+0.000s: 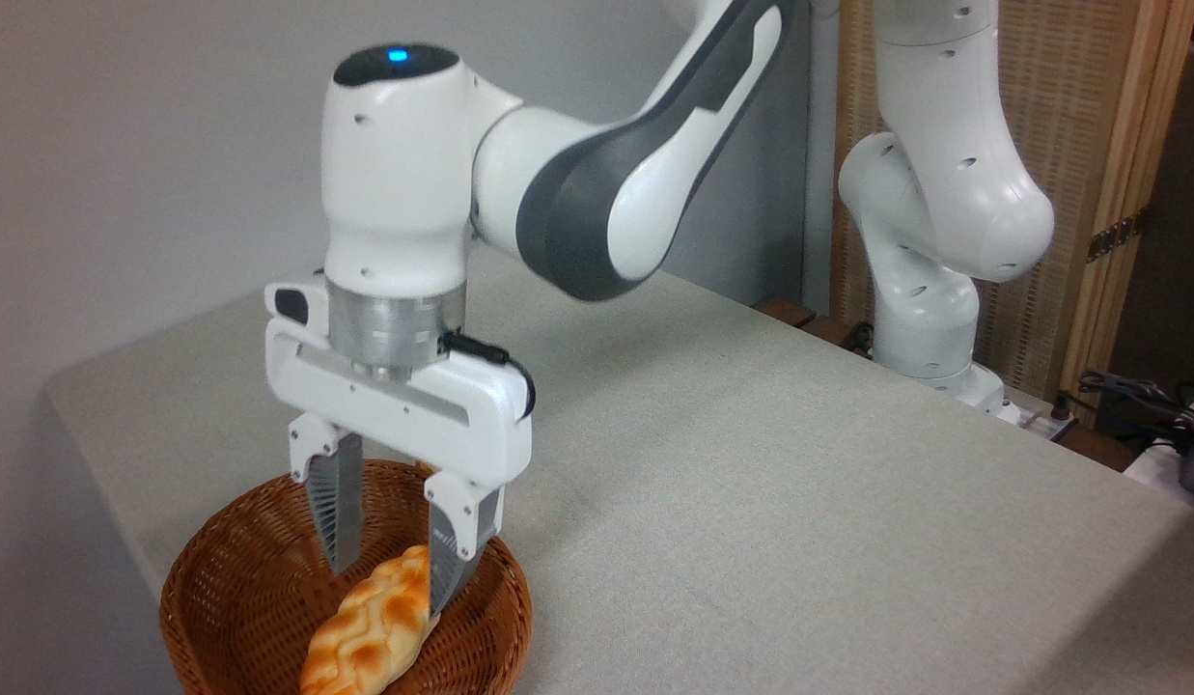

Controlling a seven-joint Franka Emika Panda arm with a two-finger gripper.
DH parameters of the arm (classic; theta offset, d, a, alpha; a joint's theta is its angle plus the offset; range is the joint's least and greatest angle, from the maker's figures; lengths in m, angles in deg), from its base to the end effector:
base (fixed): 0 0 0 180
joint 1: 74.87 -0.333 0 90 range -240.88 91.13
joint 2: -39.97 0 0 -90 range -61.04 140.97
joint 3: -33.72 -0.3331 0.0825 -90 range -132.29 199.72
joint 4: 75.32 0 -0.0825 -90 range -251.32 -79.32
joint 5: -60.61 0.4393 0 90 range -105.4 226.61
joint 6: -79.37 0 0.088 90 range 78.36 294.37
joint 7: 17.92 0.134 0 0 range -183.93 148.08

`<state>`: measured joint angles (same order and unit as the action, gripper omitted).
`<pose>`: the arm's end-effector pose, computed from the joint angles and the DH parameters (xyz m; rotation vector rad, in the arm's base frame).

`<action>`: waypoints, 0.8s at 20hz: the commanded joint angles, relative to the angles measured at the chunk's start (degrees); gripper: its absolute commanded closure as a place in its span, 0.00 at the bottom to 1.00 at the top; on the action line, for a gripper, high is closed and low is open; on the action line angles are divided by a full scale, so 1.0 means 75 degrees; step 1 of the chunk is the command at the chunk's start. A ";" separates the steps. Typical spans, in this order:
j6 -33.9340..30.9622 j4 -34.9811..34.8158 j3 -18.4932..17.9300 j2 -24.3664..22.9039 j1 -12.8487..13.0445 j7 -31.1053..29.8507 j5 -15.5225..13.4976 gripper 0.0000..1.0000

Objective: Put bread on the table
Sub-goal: 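Move the open gripper down over the braided bread in the basket, then close the gripper on the braided bread roll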

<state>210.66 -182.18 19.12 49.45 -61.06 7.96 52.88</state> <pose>0.6859 -0.0023 0.4239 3.0501 -0.5729 0.4316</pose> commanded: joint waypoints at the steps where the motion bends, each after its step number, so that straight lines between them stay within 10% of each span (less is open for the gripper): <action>1: 0.0610 -0.0013 -0.0011 0.0364 0.0009 -0.0240 -0.0294 0.00; 12: 0.1244 0.0045 0.0294 0.0927 0.0056 -0.0217 -0.0189 0.04; 14: 0.1256 0.0045 0.0294 0.0916 0.0056 -0.0159 -0.0188 0.42; 16: 0.1256 0.0045 0.0294 0.0904 0.0033 -0.0147 -0.0177 0.58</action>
<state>218.77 -182.10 21.31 55.81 -60.74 6.71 51.58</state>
